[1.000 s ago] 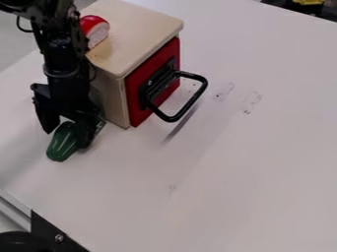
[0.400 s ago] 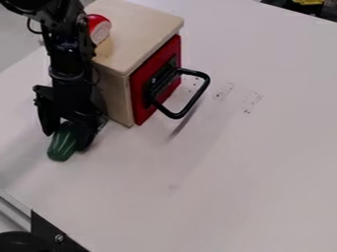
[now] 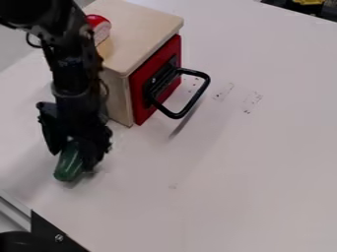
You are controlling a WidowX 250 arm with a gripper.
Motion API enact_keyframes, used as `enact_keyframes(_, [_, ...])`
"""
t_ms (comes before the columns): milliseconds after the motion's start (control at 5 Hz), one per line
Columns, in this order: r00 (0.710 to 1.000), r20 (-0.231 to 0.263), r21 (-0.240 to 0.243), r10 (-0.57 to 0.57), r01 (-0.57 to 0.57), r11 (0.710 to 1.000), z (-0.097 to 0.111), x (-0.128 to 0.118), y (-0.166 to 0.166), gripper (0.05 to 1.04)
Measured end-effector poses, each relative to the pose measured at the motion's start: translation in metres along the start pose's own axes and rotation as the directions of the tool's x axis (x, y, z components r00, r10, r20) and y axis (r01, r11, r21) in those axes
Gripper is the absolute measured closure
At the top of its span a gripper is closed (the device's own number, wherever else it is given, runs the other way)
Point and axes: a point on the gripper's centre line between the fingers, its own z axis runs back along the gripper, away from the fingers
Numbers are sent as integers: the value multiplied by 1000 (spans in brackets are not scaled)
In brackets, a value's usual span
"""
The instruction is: Move the green papper to the middle of the table
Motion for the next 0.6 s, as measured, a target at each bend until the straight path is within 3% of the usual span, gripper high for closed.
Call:
enact_keyframes(200, [998,65,-8,-12,12,1000,24,-18,-20,224])
enact_keyframes(400, [992,102,-27,-68,71,997,40,-8,-53,224])
enact_keyframes(600, [984,105,-58,-140,147,987,41,33,-97,224])
